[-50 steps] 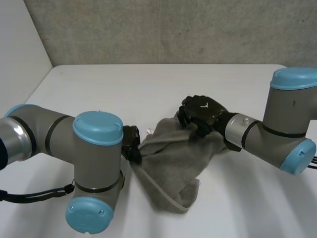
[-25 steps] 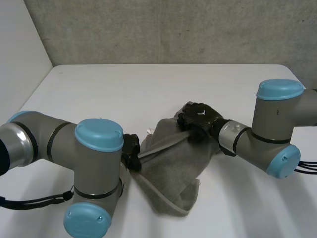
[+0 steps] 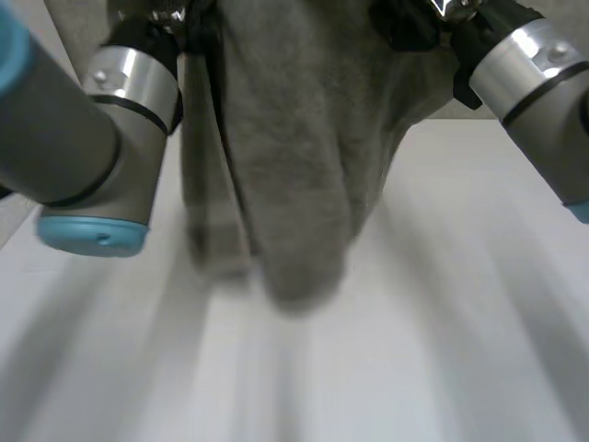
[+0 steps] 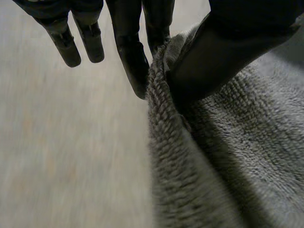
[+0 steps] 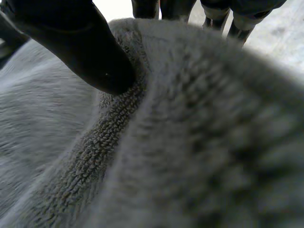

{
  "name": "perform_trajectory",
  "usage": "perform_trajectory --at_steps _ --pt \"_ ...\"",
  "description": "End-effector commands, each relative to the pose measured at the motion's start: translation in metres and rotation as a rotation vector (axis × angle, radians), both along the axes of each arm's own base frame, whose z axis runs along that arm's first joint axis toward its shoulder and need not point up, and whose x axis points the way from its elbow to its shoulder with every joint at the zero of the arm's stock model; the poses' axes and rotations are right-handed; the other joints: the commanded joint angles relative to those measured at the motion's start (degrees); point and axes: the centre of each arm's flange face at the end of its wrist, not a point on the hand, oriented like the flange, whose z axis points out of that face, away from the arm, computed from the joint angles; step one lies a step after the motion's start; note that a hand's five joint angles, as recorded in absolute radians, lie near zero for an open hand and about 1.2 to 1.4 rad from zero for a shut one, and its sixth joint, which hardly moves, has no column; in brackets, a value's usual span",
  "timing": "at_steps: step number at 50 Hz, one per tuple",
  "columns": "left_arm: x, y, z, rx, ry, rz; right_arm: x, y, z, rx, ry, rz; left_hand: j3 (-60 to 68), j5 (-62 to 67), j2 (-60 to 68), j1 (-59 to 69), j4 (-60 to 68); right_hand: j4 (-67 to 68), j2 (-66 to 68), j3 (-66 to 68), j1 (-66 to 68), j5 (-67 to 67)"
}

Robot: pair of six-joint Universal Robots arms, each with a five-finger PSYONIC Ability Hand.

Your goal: Fold the towel.

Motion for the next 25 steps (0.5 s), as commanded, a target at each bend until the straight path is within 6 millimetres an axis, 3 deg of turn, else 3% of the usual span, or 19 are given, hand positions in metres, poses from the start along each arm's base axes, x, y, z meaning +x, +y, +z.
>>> perform_trajectory --at_steps 1,2,3,4,5,6,7,8,10,11,14,15,16,18,19,20,24,25 --pt "0.001 0.033 -0.047 0.093 -0.145 -0.194 -0.015 0.013 -0.063 0.161 0.163 0.088 -2.5 4.0 3.5 8.3 -3.0 -0.4 4.4 -0.4 4.6 4.0" --pt "0.006 0.036 -0.071 0.171 -0.193 -0.209 -0.020 0.016 -0.082 0.205 0.216 0.101 -2.5 4.0 3.5 8.3 -3.0 -0.4 4.4 -0.4 4.6 4.0" --pt "0.006 0.036 -0.071 0.172 -0.194 -0.209 -0.021 0.016 -0.082 0.206 0.217 0.101 -2.5 4.0 3.5 8.3 -3.0 -0.4 4.4 -0.4 4.6 4.0" --pt "0.012 0.040 -0.096 0.255 -0.241 -0.213 -0.027 0.018 -0.099 0.253 0.264 0.107 -2.5 4.0 3.5 8.3 -3.0 -0.4 4.4 -0.4 4.6 4.0" --pt "0.012 0.041 -0.097 0.256 -0.241 -0.213 -0.034 0.024 -0.119 0.306 0.321 0.115 -2.5 4.0 3.5 8.3 -3.0 -0.4 4.4 -0.4 4.6 4.0" --pt "0.018 0.047 -0.119 0.334 -0.284 -0.217 -0.034 0.024 -0.119 0.307 0.321 0.115 -2.5 4.0 3.5 8.3 -3.0 -0.4 4.4 -0.4 4.6 4.0" --pt "0.024 0.054 -0.138 0.398 -0.322 -0.219 -0.040 0.028 -0.138 0.347 0.374 0.119 -2.5 4.0 3.5 8.3 -3.0 -0.4 4.4 -0.4 4.6 4.0" --pt "0.024 0.054 -0.138 0.399 -0.322 -0.219 -0.040 0.028 -0.138 0.347 0.375 0.119 -2.5 4.0 3.5 8.3 -3.0 -0.4 4.4 -0.4 4.6 4.0" --pt "0.031 0.070 -0.175 0.504 -0.400 -0.223 -0.048 0.031 -0.169 0.383 0.489 0.099 -2.5 4.0 3.5 8.3 -3.0 -0.4 4.4 -0.4 4.6 4.0" --pt "0.031 0.070 -0.176 0.505 -0.400 -0.223 -0.048 0.031 -0.169 0.383 0.490 0.099 -2.5 4.0 3.5 8.3 -3.0 -0.4 4.4 -0.4 4.6 4.0" --pt "0.033 0.076 -0.202 0.567 -0.461 -0.222 -0.061 0.020 -0.177 0.374 0.572 0.014 -2.5 0.3 -0.1 4.7 -3.0 -0.4 4.4 -0.4 4.6 4.0" --pt "0.034 0.075 -0.211 0.587 -0.477 -0.214 -0.066 0.014 -0.176 0.387 0.589 -0.030 -2.5 -12.7 -13.2 -8.3 -3.0 -0.4 4.4 -0.4 4.6 4.0" --pt "0.034 0.075 -0.211 0.587 -0.477 -0.214 -0.066 0.014 -0.176 0.387 0.589 -0.031 -2.5 -12.8 -13.3 -8.5 -3.0 -0.4 4.4 -0.4 4.6 4.0" --pt "0.034 0.070 -0.222 0.617 -0.491 -0.181 -0.070 0.007 -0.176 0.415 0.595 -0.092 -2.5 -38.1 -38.5 -33.7 -3.0 -0.4 4.4 -0.4 4.6 4.0" --pt "0.034 0.070 -0.222 0.617 -0.491 -0.181 -0.070 0.007 -0.176 0.415 0.595 -0.092 -2.5 -38.2 -38.7 -33.9 -3.0 -0.4 4.4 -0.4 4.6 4.0" --pt "0.035 0.067 -0.224 0.620 -0.493 -0.152 -0.071 0.005 -0.176 0.423 0.593 -0.115 -2.5 -52.5 -53.0 -48.2 -3.0 -0.4 4.4 -0.4 4.6 4.0" --pt "0.037 0.058 -0.223 0.605 -0.481 -0.078 -0.070 0.007 -0.178 0.466 0.570 -0.125 -2.5 -58.2 -58.7 -53.9 -3.0 -0.4 4.4 -0.4 4.6 4.0" --pt "0.039 0.054 -0.224 0.601 -0.474 -0.040 -0.070 0.007 -0.178 0.466 0.569 -0.125 -2.5 -64.6 -65.0 -60.2 -3.0 -0.4 4.4 -0.4 4.6 4.0"
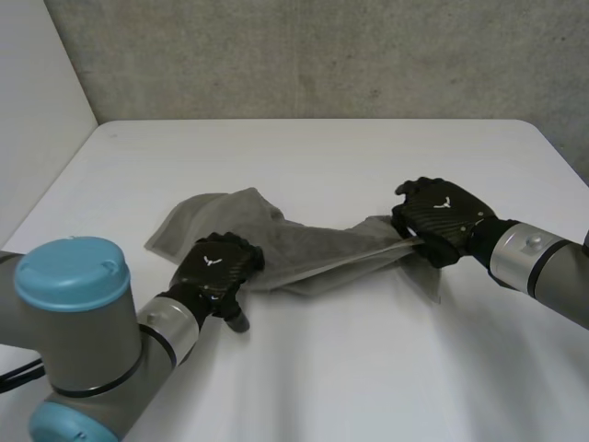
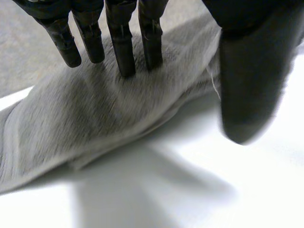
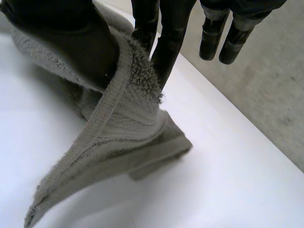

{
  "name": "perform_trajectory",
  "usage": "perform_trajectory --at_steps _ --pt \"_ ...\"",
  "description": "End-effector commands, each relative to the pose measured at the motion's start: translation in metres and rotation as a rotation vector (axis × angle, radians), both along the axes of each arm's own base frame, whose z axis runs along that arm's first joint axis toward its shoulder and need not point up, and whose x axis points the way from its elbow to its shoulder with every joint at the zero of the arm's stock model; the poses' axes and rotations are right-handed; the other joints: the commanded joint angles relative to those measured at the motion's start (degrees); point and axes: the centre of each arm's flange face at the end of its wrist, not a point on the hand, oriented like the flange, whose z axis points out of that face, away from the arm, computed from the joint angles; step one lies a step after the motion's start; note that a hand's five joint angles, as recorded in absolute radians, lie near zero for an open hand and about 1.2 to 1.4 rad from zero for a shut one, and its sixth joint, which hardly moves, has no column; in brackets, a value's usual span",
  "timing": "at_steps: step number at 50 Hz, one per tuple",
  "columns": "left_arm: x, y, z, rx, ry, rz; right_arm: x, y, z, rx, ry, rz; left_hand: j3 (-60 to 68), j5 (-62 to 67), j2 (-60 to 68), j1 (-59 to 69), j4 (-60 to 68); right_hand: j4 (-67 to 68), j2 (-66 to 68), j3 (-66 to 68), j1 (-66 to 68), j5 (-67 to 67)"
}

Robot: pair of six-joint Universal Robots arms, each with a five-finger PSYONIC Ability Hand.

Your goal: Fold the towel.

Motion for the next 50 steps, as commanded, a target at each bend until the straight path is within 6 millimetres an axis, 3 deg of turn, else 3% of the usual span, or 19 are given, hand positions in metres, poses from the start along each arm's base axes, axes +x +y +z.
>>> perform_trajectory --at_steps 1,2,4,5,6,9,18,29,39,43,45,47,50 --pt "0.004 -0.021 -0.003 -0.062 -0.022 0.151 -0.002 -0.003 -0.001 0.050 -0.028 -0.076 -2.5 -14.7 -15.8 -15.6 -3.0 -0.4 4.4 -0.4 4.6 4.0" --pt "0.004 -0.021 -0.003 -0.062 -0.022 0.151 -0.002 -0.003 -0.001 0.050 -0.028 -0.076 -2.5 -14.7 -15.8 -15.6 -3.0 -0.4 4.4 -0.4 4.6 4.0" --pt "0.008 -0.028 -0.003 -0.090 -0.016 0.194 -0.002 -0.001 -0.004 0.080 -0.048 -0.090 -2.5 -14.7 -15.8 -15.6 -3.0 -0.4 -28.3 -0.4 -28.2 -28.7" --pt "0.008 -0.028 -0.003 -0.090 -0.016 0.195 -0.002 -0.001 -0.004 0.080 -0.048 -0.090 -2.5 -14.7 -15.8 -15.6 -3.0 -0.4 -28.5 -0.4 -28.3 -28.9" --pt "0.009 -0.030 -0.002 -0.105 -0.008 0.205 -0.003 -0.001 -0.004 0.084 -0.055 -0.096 -2.5 -14.7 -15.8 -15.6 -3.0 -0.4 -38.8 -0.4 -38.7 -39.2" --pt "0.010 -0.034 -0.002 -0.119 -0.001 0.221 -0.003 0.000 -0.006 0.092 -0.062 -0.101 -2.5 -14.7 -15.8 -15.6 -3.0 -0.4 -41.0 -0.4 -40.8 -41.4" --pt "0.008 -0.039 -0.009 -0.129 0.005 0.222 0.002 0.002 -0.010 0.142 -0.160 -0.129 -2.5 -14.7 -15.8 -15.6 -3.0 -0.4 -39.9 -0.4 -39.8 -40.4" --pt "-0.002 -0.062 -0.027 -0.182 -0.039 0.213 0.012 0.010 -0.012 0.160 -0.205 -0.145 -2.5 -14.7 -15.8 -15.6 -3.0 -0.4 -39.1 -0.4 -39.0 -39.5" --pt "0.026 -0.090 -0.030 -0.258 -0.203 0.258 0.011 0.013 -0.020 0.167 -0.193 -0.147 -2.5 -14.7 -15.8 -15.6 -3.0 -0.4 -37.6 -0.4 -37.4 -38.0" --pt "0.036 -0.101 -0.031 -0.268 -0.236 0.282 0.012 0.008 -0.016 0.144 -0.202 -0.146 -2.5 -14.7 -15.8 -15.6 -3.0 -0.4 -27.0 -0.4 -26.8 -27.4" --pt "0.046 -0.112 -0.033 -0.269 -0.248 0.308 0.016 -0.002 -0.015 0.119 -0.217 -0.140 -2.5 -14.7 -15.8 -15.6 -3.0 -0.4 -6.4 -0.4 -6.2 -6.8" --pt "0.046 -0.115 -0.031 -0.277 -0.246 0.307 0.018 -0.008 -0.016 0.113 -0.221 -0.141 -2.5 -14.7 -15.8 -15.6 -3.0 -0.4 1.4 -0.4 1.5 0.9" --pt "0.044 -0.120 -0.032 -0.282 -0.240 0.299 0.023 -0.019 -0.016 0.102 -0.233 -0.137 -2.5 -14.7 -15.8 -15.6 -3.0 -0.4 4.4 -0.4 4.6 4.0"
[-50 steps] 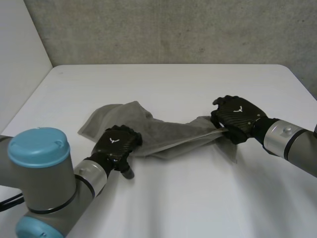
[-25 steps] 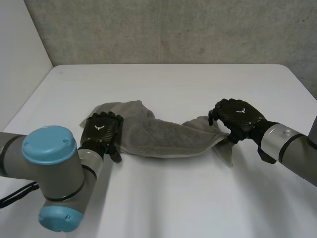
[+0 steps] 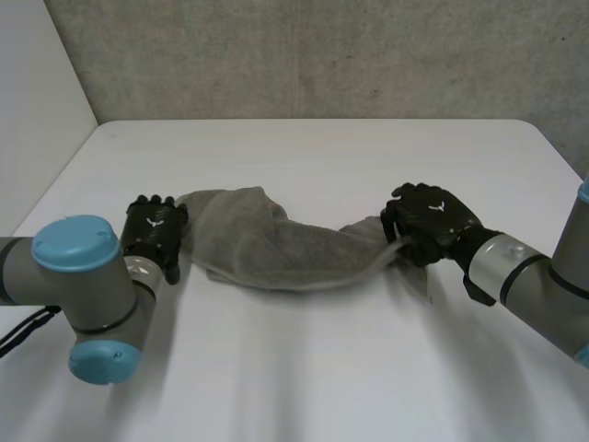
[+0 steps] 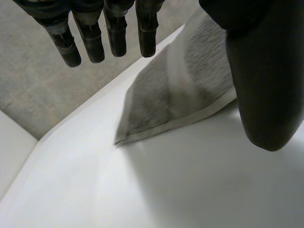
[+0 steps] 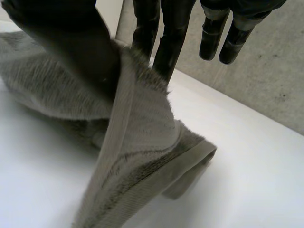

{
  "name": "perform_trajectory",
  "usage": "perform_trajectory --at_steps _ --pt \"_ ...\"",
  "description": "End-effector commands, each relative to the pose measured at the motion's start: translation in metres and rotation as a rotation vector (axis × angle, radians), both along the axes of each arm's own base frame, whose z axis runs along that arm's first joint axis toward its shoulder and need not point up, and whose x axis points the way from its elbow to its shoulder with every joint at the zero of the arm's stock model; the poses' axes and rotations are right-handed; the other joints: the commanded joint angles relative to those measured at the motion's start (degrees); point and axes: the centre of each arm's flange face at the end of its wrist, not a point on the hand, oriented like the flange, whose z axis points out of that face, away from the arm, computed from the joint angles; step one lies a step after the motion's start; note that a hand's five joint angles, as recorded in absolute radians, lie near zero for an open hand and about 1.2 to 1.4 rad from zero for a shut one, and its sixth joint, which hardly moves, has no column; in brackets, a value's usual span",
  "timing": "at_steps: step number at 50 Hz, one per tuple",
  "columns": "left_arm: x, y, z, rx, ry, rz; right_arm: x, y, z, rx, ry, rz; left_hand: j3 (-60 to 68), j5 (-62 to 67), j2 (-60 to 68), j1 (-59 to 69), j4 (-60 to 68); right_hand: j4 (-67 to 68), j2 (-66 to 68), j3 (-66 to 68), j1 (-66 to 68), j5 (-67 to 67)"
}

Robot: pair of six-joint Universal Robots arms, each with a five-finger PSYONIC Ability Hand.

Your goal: Fold the towel.

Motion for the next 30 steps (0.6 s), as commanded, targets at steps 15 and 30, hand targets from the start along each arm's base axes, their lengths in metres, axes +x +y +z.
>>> perform_trajectory --at_steps 15,30 --pt "-0.005 -0.034 -0.008 -0.026 0.010 -0.023 0.009 -0.053 0.006 -0.028 -0.095 -0.050 -2.5 -2.7 -3.4 -5.0 -3.0 -0.4 9.9 -0.4 10.1 10.0" --pt "-0.019 -0.014 -0.013 0.038 0.017 -0.120 0.010 -0.075 0.005 -0.025 -0.137 -0.104 -2.5 -2.7 -3.4 -5.0 -3.0 -0.4 9.9 -0.4 10.1 10.0"
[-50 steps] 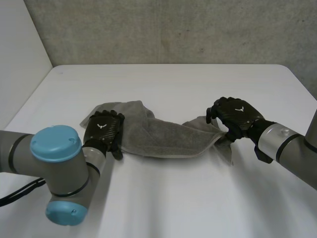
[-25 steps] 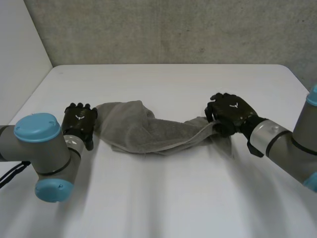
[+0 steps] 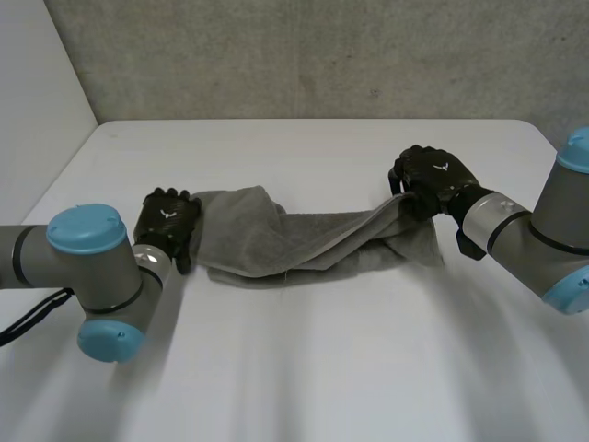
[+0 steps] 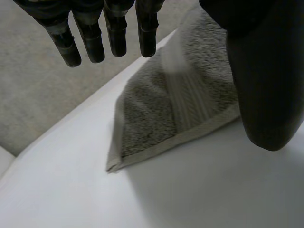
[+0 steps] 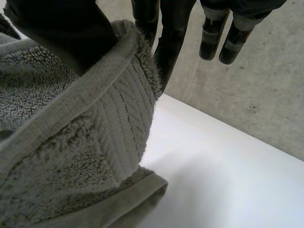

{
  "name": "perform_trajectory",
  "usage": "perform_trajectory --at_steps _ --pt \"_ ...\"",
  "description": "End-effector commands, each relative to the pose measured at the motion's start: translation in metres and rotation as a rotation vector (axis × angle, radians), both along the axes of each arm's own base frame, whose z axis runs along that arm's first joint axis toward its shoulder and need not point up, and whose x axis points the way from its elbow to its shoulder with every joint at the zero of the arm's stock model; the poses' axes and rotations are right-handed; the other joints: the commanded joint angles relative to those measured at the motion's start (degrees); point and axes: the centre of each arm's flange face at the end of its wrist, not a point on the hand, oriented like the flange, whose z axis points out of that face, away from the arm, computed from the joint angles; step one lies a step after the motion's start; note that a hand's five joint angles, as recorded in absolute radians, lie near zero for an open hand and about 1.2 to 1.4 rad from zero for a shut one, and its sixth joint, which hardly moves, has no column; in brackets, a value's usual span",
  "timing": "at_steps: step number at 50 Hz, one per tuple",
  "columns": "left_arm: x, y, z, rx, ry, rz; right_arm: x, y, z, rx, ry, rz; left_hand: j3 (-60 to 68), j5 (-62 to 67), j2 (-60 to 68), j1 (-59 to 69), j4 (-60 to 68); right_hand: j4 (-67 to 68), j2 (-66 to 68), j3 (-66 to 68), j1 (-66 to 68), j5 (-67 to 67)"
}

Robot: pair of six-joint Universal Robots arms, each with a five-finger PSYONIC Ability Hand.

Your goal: Fold the towel.

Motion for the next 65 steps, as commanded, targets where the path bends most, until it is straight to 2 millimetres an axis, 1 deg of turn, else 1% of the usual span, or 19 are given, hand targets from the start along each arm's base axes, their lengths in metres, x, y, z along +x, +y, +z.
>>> perform_trajectory --at_steps 1,18,22,28,37,42,48,53,54,55,56,58,59,60,61,62,63,64,65 --pt "-0.005 0.008 -0.002 0.027 0.000 -0.029 0.000 -0.011 0.001 0.011 -0.039 -0.032 -2.5 -2.7 -3.4 -5.0 -3.0 -0.4 5.9 -0.4 4.5 4.0" --pt "-0.030 -0.016 -0.007 -0.027 0.056 -0.055 0.000 -0.015 0.000 0.040 -0.059 -0.037 -2.5 12.8 12.1 10.5 -3.0 -0.4 5.9 -0.4 4.5 4.0" --pt "-0.034 -0.016 -0.008 -0.020 0.092 -0.057 0.000 -0.012 0.001 0.044 -0.058 -0.034 -2.5 28.0 27.2 25.6 -3.0 -0.4 5.9 -0.4 4.5 4.0" --pt "-0.034 -0.017 0.001 -0.009 0.164 -0.047 -0.001 -0.005 0.005 0.076 -0.042 -0.018 -2.5 67.1 66.3 64.7 -3.0 -0.4 5.9 -0.4 4.5 4.0" --pt "-0.018 -0.013 0.028 -0.016 0.165 -0.015 -0.004 0.023 0.001 0.114 0.205 0.101 -2.5 67.1 66.4 64.8 -3.0 -0.4 5.9 -0.4 4.5 4.0" --pt "0.007 -0.005 0.050 0.051 0.129 0.035 -0.011 0.037 0.006 0.095 0.372 0.170 -2.5 67.1 66.4 64.8 -3.0 -0.4 5.9 -0.4 4.5 4.0" --pt "0.005 -0.011 0.062 0.053 0.122 0.014 -0.011 0.031 0.018 0.013 0.439 0.194 -2.5 67.1 66.4 64.8 -3.0 -0.4 5.9 -0.4 4.5 4.0" --pt "-0.005 -0.041 0.080 -0.075 0.103 -0.026 0.015 -0.017 0.055 -0.257 0.337 0.117 -2.5 67.1 66.4 64.8 -3.0 -0.4 5.9 -0.4 4.5 4.0" --pt "-0.010 -0.054 0.093 -0.155 0.104 -0.033 0.015 -0.017 0.055 -0.258 0.336 0.116 -2.5 67.1 66.4 64.8 -3.0 -0.4 5.9 -0.4 4.5 4.0" --pt "-0.014 -0.068 0.113 -0.253 0.116 -0.029 0.023 -0.027 0.078 -0.362 0.286 0.069 -2.5 67.1 66.4 64.8 -3.0 -0.4 5.9 -0.4 4.5 4.0" --pt "-0.014 -0.068 0.113 -0.254 0.116 -0.029 0.023 -0.027 0.078 -0.363 0.286 0.069 -2.5 67.1 66.4 64.8 -3.0 -0.4 5.9 -0.4 4.5 4.0" --pt "-0.020 -0.080 0.160 -0.435 0.158 -0.041 0.026 -0.041 0.139 -0.566 0.150 -0.075 -2.5 67.1 66.4 64.8 -3.0 -0.4 5.9 -0.4 4.5 4.0" --pt "-0.020 -0.080 0.160 -0.436 0.159 -0.041 0.026 -0.041 0.140 -0.567 0.149 -0.076 -2.5 67.1 66.4 64.8 -3.0 -0.4 5.9 -0.4 4.5 4.0" --pt "-0.018 -0.082 0.192 -0.538 0.197 -0.033 0.023 -0.037 0.175 -0.660 0.062 -0.133 -2.5 67.1 66.4 64.8 -3.0 -0.4 5.9 -0.4 4.5 4.0" --pt "-0.018 -0.082 0.192 -0.539 0.197 -0.033 0.016 -0.031 0.207 -0.736 -0.020 -0.174 -2.5 67.1 66.4 64.8 -3.0 -0.4 5.9 -0.4 4.5 4.0" --pt "-0.016 -0.076 0.225 -0.638 0.233 -0.034 0.016 -0.031 0.207 -0.736 -0.021 -0.174 -2.5 67.1 66.4 64.8 -3.0 -0.4 5.9 -0.4 4.5 4.0" --pt "-0.016 -0.076 0.225 -0.639 0.233 -0.034 0.007 -0.018 0.239 -0.806 -0.100 -0.193 -2.5 67.1 66.4 64.8 -3.0 -0.4 5.9 -0.4 4.5 4.0" --pt "-0.014 -0.064 0.260 -0.744 0.262 -0.047 0.007 -0.018 0.239 -0.806 -0.101 -0.193 -2.5 67.1 66.4 64.8 -3.0 -0.4 5.9 -0.4 4.5 4.0" --pt "-0.014 -0.064 0.260 -0.745 0.262 -0.047 0.003 -0.004 0.255 -0.838 -0.149 -0.175 -2.5 67.1 66.4 64.8 -3.0 -0.4 5.9 -0.4 4.5 4.0"
